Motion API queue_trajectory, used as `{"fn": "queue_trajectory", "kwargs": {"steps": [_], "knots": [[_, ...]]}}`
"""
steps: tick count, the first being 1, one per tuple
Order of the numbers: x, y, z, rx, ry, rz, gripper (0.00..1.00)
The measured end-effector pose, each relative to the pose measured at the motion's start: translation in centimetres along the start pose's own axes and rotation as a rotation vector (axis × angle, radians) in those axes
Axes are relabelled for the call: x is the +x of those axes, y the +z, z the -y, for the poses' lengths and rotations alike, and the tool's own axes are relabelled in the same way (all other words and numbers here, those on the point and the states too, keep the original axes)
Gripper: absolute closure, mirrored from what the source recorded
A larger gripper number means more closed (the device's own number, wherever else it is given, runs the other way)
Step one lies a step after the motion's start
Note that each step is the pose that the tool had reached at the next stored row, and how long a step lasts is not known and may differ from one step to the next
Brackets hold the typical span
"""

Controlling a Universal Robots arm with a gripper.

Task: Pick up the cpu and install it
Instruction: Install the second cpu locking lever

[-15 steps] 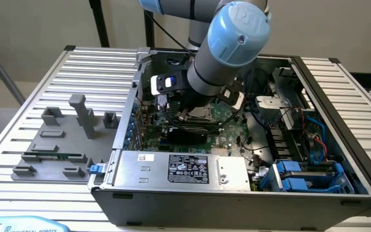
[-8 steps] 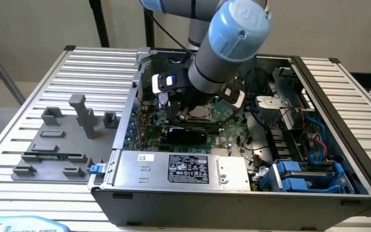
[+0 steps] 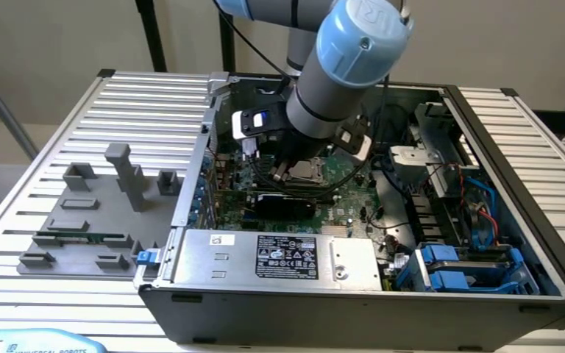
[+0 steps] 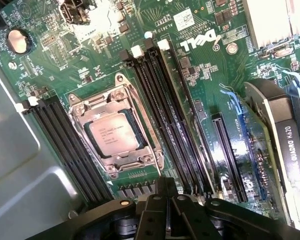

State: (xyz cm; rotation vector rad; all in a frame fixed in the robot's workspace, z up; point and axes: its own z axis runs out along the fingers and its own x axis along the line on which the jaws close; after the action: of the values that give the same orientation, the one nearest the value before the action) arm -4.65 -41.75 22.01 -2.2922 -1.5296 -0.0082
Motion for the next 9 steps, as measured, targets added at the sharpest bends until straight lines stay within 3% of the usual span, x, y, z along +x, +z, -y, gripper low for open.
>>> {"fn": "queue_trajectory", "kwargs": {"steps": [9], "knots": [[0.2, 1.16, -0.18, -0.0144, 0.004, 0.0231, 0.89]]}}
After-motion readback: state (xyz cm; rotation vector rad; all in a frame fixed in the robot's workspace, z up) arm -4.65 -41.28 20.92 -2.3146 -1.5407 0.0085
